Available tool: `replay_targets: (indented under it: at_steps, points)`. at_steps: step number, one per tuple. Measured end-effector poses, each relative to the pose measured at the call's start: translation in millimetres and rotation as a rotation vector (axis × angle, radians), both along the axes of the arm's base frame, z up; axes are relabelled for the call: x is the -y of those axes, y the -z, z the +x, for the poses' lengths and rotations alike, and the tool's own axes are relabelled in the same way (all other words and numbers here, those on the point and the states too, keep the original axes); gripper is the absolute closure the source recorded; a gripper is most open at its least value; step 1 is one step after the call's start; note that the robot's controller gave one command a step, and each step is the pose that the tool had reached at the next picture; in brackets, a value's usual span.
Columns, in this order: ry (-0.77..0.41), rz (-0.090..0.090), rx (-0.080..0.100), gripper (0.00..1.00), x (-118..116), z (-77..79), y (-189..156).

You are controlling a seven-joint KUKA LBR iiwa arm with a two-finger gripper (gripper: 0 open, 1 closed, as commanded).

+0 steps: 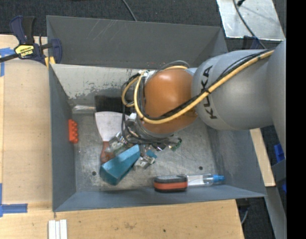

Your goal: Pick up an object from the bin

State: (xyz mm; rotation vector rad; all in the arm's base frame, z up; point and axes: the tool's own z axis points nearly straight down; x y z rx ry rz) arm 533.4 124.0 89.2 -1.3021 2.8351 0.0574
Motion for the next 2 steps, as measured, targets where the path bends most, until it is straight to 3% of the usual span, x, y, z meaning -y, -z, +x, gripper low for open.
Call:
replay_targets:
  at_steps: [2]
  points:
    - [0.002,0.0,0.0,1.0,0.4,0.4,0.0]
